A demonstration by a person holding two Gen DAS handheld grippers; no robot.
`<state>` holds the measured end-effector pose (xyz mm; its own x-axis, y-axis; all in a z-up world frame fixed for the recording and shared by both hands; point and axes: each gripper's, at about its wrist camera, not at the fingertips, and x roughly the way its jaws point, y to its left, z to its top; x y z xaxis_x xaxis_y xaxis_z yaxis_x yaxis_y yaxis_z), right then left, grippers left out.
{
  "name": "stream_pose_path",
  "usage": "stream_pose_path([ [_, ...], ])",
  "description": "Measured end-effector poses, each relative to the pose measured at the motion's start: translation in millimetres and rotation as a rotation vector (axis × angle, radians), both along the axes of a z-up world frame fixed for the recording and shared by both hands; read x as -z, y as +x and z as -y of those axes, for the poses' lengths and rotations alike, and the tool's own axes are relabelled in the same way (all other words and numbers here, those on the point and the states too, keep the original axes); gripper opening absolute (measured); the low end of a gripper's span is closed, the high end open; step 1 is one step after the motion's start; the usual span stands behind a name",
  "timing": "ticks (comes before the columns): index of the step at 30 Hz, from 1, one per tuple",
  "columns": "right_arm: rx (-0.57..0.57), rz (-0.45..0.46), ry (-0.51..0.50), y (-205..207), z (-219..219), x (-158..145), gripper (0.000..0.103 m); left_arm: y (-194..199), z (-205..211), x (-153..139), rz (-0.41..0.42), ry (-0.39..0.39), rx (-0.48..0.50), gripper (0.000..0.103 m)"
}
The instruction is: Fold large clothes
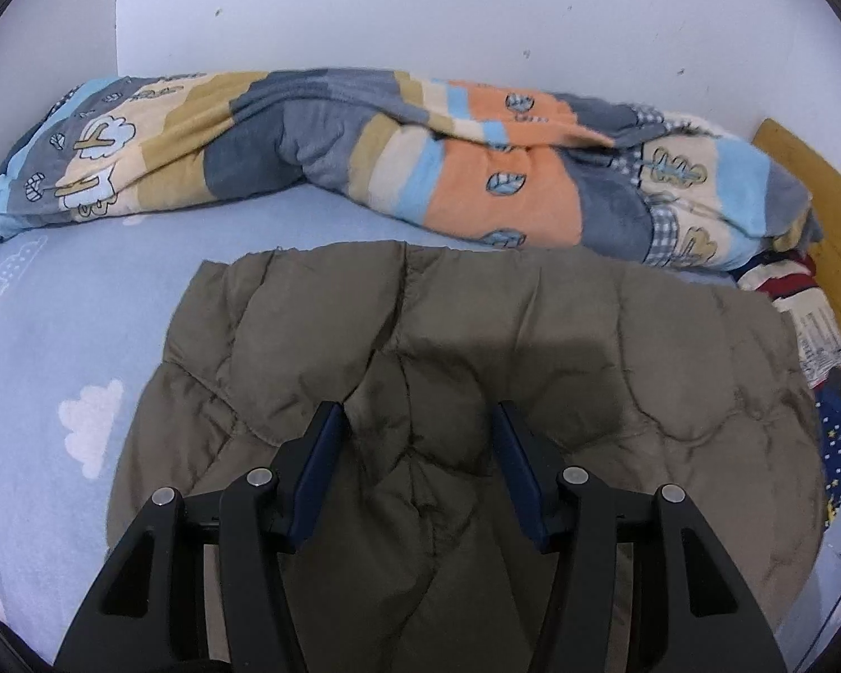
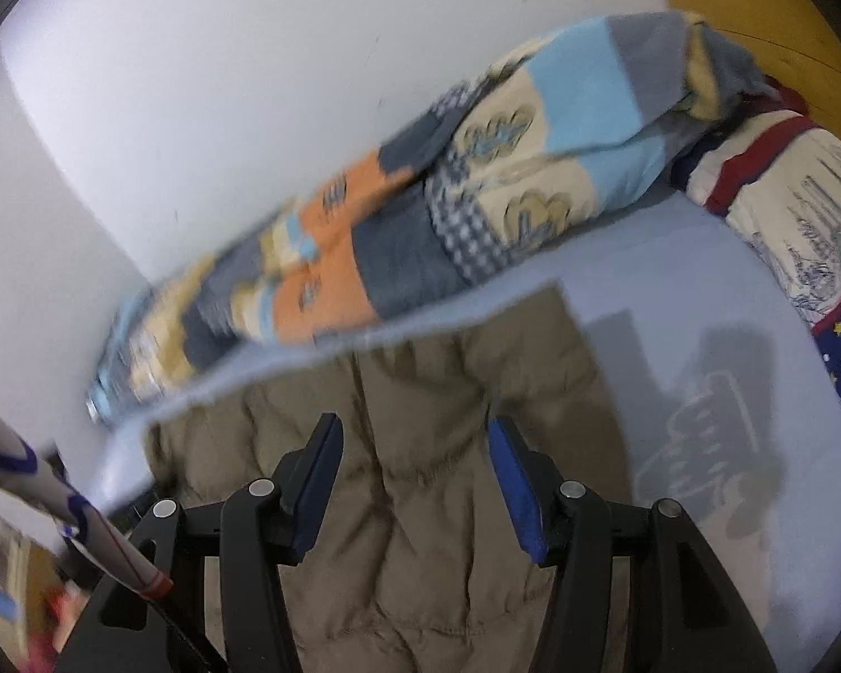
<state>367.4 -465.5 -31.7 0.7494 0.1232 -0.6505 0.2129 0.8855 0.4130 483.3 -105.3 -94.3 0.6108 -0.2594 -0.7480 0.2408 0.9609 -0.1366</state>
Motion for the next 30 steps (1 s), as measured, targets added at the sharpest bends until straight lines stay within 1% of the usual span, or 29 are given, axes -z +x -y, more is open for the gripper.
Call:
stream_pose_path([
  [2,-0.01,-0.055,-0.034,11.6,-11.9,23.5,0.059,7.0,2.5,8.9,-0.027,0.025,-0.002,0.06],
  [6,-0.022,-0.172,-0.141,38.8,-20.3,63.1,0.059,20.5,1.6,23.6,-0.046,0.019,-0.011,0.064],
  [8,-0.034,-0.199,-0.147,47.6,-19.2,77.6,0.059,27.3,2.7,29.9,-0.053,0.009,-0.011,0.065],
  [11,-0.04,-0.223,-0.129,59.4,-13.5,94.0,0.06,35.1,7.9,37.1,-0.046,0.026,-0.017,0.067],
  [14,-0.039,-0.238,-0.089,67.8,-5.4,104.6,0.06,40.1,14.7,41.0,-0.056,0.076,-0.031,0.068],
  [16,-0.037,-0.253,-0.088,72.5,-5.3,103.4,0.06,33.3,15.4,35.5,-0.042,0.103,-0.041,0.068],
  [17,-0.033,-0.264,-0.105,71.6,-7.1,100.1,0.06,28.0,13.0,32.2,-0.036,0.096,-0.044,0.067],
  [18,-0.027,-0.262,-0.124,68.0,-9.9,94.2,0.06,18.7,7.4,26.6,-0.027,0.073,-0.043,0.067],
  [20,-0.014,-0.219,-0.13,49.3,-17.6,75.9,0.061,-1.6,-3.7,14.8,-0.007,0.026,-0.03,0.067],
  [21,-0.019,-0.183,-0.115,37.5,-22.0,65.6,0.061,-12.9,-8.3,8.9,0.009,0.022,-0.028,0.067],
  [22,-0.029,-0.147,-0.107,25.4,-26.8,55.3,0.061,-22.9,-11.2,3.6,0.028,0.033,-0.033,0.067],
  [24,-0.017,-0.101,-0.139,1.1,-39.7,36.7,0.062,-51.5,-19.5,-8.3,0.076,0.047,-0.034,0.067],
  [25,-0.017,-0.082,-0.14,-10.8,-46.8,29.7,0.062,-64.7,-22.2,-12.1,0.091,0.06,-0.034,0.067],
  [26,-0.023,-0.065,-0.126,-21.0,-54.6,24.3,0.062,-77.0,-23.2,-15.2,0.102,0.076,-0.032,0.067],
  [28,-0.024,-0.048,-0.108,-35.6,-66.1,19.2,0.062,-95.3,-22.0,-19.2,0.115,0.084,-0.011,0.067],
  [30,-0.042,-0.039,-0.08,-48.5,-85.8,17.1,0.062,-108.1,-13.7,-22.0,0.13,0.111,0.013,0.067],
])
